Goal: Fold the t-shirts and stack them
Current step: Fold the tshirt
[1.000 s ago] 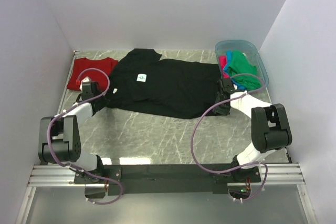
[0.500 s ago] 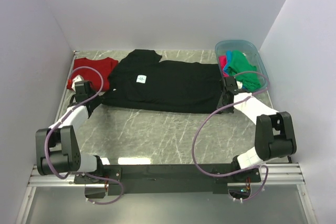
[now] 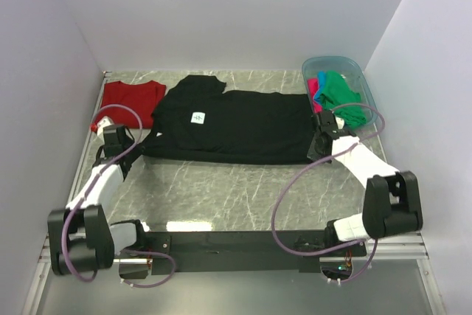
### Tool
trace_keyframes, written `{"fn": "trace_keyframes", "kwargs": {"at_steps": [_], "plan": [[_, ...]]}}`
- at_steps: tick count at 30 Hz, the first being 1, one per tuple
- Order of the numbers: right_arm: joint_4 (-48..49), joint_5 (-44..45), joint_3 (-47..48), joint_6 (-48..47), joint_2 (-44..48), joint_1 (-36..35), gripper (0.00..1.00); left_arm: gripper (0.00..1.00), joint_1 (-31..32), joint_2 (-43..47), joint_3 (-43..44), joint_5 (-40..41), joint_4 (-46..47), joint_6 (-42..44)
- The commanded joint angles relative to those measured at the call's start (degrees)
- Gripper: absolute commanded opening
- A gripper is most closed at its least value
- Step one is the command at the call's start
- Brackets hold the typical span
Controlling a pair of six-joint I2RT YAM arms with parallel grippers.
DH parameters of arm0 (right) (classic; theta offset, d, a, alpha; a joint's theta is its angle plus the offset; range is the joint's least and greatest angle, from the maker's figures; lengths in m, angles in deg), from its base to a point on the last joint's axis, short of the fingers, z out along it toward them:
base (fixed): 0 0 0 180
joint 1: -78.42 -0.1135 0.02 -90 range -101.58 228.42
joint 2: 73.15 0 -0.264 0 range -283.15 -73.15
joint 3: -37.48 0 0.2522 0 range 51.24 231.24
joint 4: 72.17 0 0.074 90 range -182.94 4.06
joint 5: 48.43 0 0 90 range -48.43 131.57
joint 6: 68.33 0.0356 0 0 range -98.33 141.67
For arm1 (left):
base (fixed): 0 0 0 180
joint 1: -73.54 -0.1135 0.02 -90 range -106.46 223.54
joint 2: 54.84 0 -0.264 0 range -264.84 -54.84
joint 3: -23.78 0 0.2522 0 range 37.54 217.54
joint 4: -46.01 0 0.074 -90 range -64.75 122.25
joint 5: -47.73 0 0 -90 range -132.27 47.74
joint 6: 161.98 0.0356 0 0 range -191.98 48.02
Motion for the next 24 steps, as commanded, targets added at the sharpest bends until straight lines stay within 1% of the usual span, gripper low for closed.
{"fn": "trace_keyframes", "kwargs": {"at_steps": [1,2,3,5,6,9,11,13,14,15,17,18,19,21,22,24], "plan": [[-2.3,3.0,-1.4,0.5,5.9,0.0,0.00,0.15,-0.8,5.8,-1.4,5.0,-1.1,-2.2],[-3.0,2.9,-1.3,0.6,6.5,0.0,0.02,0.22,-0.7,8.4,-1.7,5.4,-2.4,-2.5],[-3.3,3.0,-1.3,0.7,7.5,0.0,0.13,0.39,-0.7,9.9,-2.0,6.1,-3.0,-3.2],[-4.2,4.0,-0.8,0.7,8.6,-0.3,0.27,0.53,-0.6,14.1,-2.2,7.9,-4.6,-3.9],[-4.4,4.5,-0.5,0.8,9.9,-0.5,0.36,0.62,-0.5,15.4,-2.2,8.6,-5.1,-4.3],[-5.9,6.2,1.3,0.3,12.0,-1.2,0.42,0.75,1.9,19.1,-1.4,11.4,-6.7,-5.1],[-6.9,7.9,2.9,0.0,12.7,-2.8,0.43,0.75,4.5,19.6,-0.5,11.2,-6.9,-5.0],[-6.8,8.5,3.7,-0.1,13.4,-4.8,0.43,0.73,6.8,18.5,0.3,10.2,-6.5,-4.7],[-5.6,8.3,4.0,-0.6,13.7,-6.0,0.43,0.72,7.5,16.6,0.7,9.9,-6.4,-4.7],[-4.7,7.2,4.2,-0.7,13.5,-9.6,0.44,0.72,9.8,15.6,1.1,9.5,-6.2,-4.6],[-2.6,6.5,5.2,0.3,12.4,-13.6,0.45,0.71,11.7,12.1,1.3,7.6,-4.8,-4.9],[-1.9,5.6,5.6,0.9,10.5,-16.9,0.45,0.70,13.7,10.9,1.3,4.9,-4.0,-5.6],[-1.3,5.2,6.3,1.1,9.3,-18.7,0.45,0.70,15.1,9.9,1.3,3.7,-2.1,-6.1],[-0.8,5.2,9.1,2.4,4.9,-21.2,0.45,0.69,18.7,7.2,1.4,3.0,-0.4,-7.8],[-1.0,5.5,9.9,2.6,3.5,-23.5,0.45,0.69,22.3,6.2,1.6,3.0,0.2,-8.3],[-1.5,6.0,12.2,3.4,-0.1,-25.0,0.44,0.69,25.6,3.3,2.7,3.1,0.7,-9.0]]}}
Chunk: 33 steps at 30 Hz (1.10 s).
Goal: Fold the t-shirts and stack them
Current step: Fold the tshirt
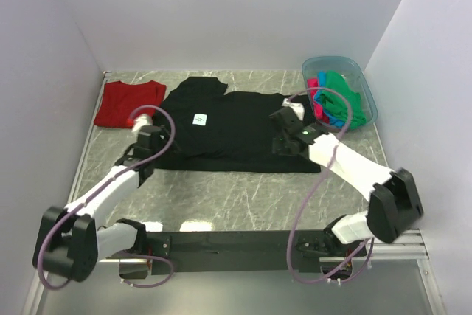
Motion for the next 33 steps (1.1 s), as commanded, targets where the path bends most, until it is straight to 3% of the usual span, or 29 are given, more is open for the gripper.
{"fn": "trace_keyframes", "kwargs": {"at_steps": [1,11,16,23,29,33], "plan": [[1.3,1.1,3.9,2.2,-4.7,-3.2,0.44,0.69,5.3,-2.9,3.5,-2.1,4.3,-2.4],[2.7,-0.4,2.1,2.4,-1.3,-4.0,0.44,0.69,9.1,-14.1,5.9,-3.5,8.1,-2.8],[2.1,0.2,0.7,2.1,2.9,-4.0,0.44,0.62,9.7,-17.1,7.4,-2.7,8.5,-2.7],[2.2,0.6,-0.4,1.9,4.8,-3.9,0.44,0.36,10.0,-17.8,8.6,-1.8,8.5,-2.0],[2.5,1.0,-1.9,1.9,4.7,-3.8,0.45,0.01,10.1,-21.8,13.7,-2.7,8.5,0.3],[2.5,1.4,-2.9,2.1,5.2,-3.7,0.45,0.01,10.4,-26.2,19.3,-2.8,8.1,2.0]]}}
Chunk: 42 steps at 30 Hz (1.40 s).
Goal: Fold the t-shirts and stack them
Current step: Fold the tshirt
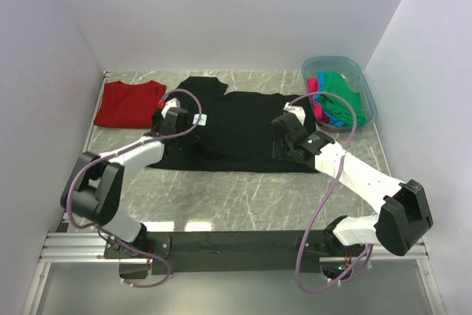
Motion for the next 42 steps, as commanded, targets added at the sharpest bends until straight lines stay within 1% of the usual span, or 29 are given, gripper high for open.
{"fn": "trace_keyframes", "kwargs": {"at_steps": [1,5,7,9,10,11,13,14,16,17,20,22,25,29,33,37,42], "plan": [[0.8,2.1,-1.0,0.5,1.8,0.1,0.45,0.01,0.6,-4.5,6.3,0.2,1.2,3.3],[0.9,2.3,-1.8,0.6,1.8,0.3,0.45,0.01,1.8,-10.0,14.3,1.3,-1.1,5.9],[1.1,2.3,-2.2,0.7,1.7,0.4,0.45,0.01,2.8,-13.0,16.6,2.5,-2.1,7.5],[1.2,2.2,-2.6,0.8,1.5,0.6,0.45,0.04,3.7,-14.8,19.6,4.2,-3.4,8.1],[1.3,2.3,-2.9,0.9,1.6,0.7,0.45,0.08,4.0,-16.1,20.4,4.8,-4.0,8.6],[1.4,2.3,-3.1,1.0,1.6,0.8,0.45,0.19,4.1,-16.6,21.4,5.3,-4.1,8.8],[1.5,2.4,-3.6,1.1,1.6,1.0,0.45,0.35,4.4,-17.6,22.3,5.3,-4.2,9.2],[1.6,2.3,-3.7,1.2,1.6,1.2,0.45,0.47,4.4,-17.6,22.7,5.1,-3.6,9.5],[1.9,2.3,-4.1,1.1,1.4,1.7,0.46,0.58,5.0,-17.0,22.8,4.2,-2.6,10.1],[1.9,2.3,-4.2,1.1,1.4,2.0,0.46,0.69,5.2,-16.6,22.8,4.0,-1.8,10.2],[2.2,2.0,-4.2,0.7,1.0,3.1,0.46,0.81,6.0,-15.7,24.0,3.9,-2.2,10.6],[2.9,1.7,-4.6,0.1,0.9,3.8,0.46,0.83,6.2,-14.5,23.8,4.5,-2.3,10.5],[4.3,0.6,-5.6,-1.2,0.7,7.4,0.47,0.85,6.3,-11.7,21.2,5.9,-1.3,9.7],[7.2,-2.9,-6.6,-4.1,-0.8,15.3,0.47,0.86,6.3,-8.7,14.2,7.4,0.0,8.1],[8.5,-3.4,-5.0,-6.8,-4.5,19.8,0.47,0.86,6.3,-5.9,8.5,6.8,1.7,6.4],[10.6,-6.3,-3.1,-6.5,-8.6,22.4,0.47,0.86,6.3,-3.3,0.8,9.0,4.0,4.2],[9.5,-5.7,0.1,-6.0,-14.5,23.6,0.47,0.88,6.3,-0.4,-4.8,13.2,4.5,2.2]]}}
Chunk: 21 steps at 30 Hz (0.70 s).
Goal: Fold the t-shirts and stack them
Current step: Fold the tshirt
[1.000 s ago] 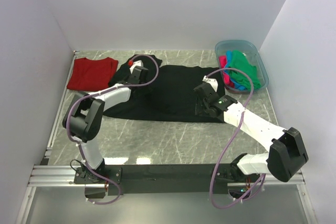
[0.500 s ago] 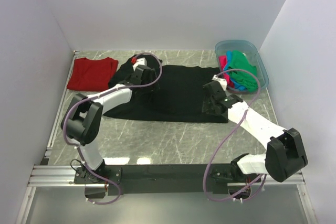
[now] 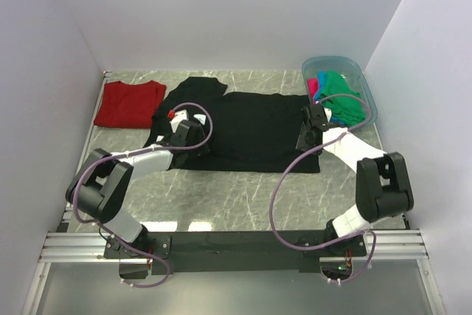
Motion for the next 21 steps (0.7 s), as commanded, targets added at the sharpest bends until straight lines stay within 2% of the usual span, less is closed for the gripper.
{"fn": "trace_keyframes", "kwargs": {"at_steps": [1,8,21], "plan": [[1.8,-0.6,3.1,-0.4,-2.9,0.7,0.47,0.89,0.1,3.8,-3.3,4.3,2.7,-2.5],[0.7,-0.3,1.8,0.9,-7.4,1.2,0.46,0.90,0.0,4.2,-6.3,4.4,2.0,-4.4],[-8.3,1.3,2.0,-1.4,-5.6,1.4,0.48,0.89,0.2,18.1,-17.4,0.2,2.6,-8.3]]}}
